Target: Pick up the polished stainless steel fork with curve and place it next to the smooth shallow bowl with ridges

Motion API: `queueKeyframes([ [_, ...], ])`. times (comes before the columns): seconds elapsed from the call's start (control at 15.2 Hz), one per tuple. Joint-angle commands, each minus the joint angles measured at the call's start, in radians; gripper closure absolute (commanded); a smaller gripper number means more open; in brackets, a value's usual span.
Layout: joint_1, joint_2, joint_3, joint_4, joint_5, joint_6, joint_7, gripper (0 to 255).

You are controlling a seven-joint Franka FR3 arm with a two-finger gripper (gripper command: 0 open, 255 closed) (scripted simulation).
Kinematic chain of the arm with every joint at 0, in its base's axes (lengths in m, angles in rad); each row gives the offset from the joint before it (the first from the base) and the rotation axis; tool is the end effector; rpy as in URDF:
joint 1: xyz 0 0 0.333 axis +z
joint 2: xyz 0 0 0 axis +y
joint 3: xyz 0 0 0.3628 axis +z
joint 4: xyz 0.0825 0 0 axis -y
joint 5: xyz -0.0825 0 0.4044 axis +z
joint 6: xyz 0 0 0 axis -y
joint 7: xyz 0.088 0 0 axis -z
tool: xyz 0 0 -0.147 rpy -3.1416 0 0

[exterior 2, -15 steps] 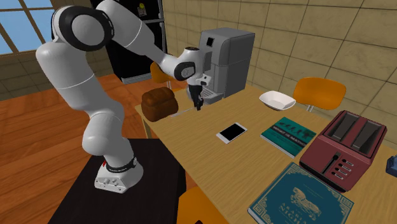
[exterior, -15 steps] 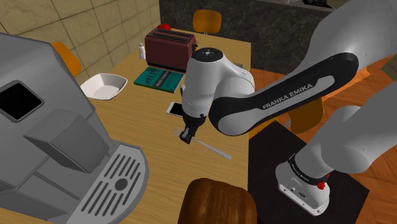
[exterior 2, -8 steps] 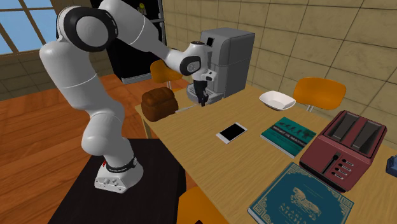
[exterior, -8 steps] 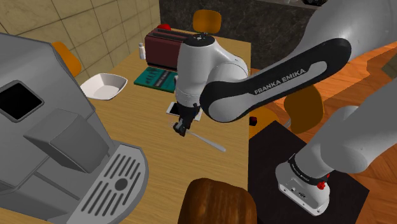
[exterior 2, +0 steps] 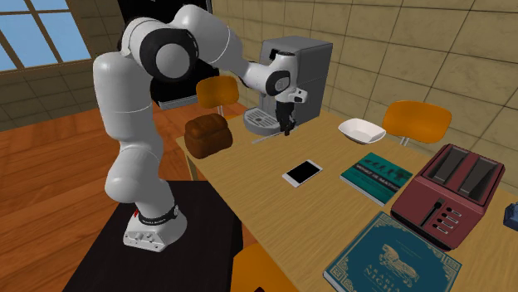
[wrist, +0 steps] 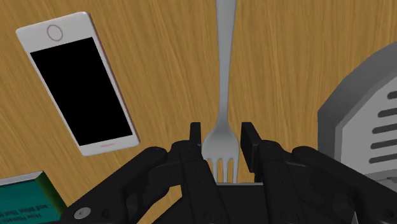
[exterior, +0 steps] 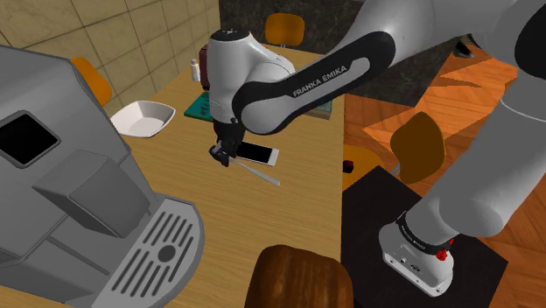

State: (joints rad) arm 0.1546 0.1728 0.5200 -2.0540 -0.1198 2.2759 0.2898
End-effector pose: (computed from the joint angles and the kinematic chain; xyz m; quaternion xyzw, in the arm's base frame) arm 0.4840 0.3700 0.3657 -0.9742 -0.2227 -0.0350 0.0134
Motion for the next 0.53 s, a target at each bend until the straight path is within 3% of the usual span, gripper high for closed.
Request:
queueKeyframes([
  [0.0,0.01,0.085,-0.014,0.105,-0.046,-0.032,0.013,255],
  [0.46,0.068,0.355,-0.069,0.498,-0.141,-0.175,-0.003,255],
])
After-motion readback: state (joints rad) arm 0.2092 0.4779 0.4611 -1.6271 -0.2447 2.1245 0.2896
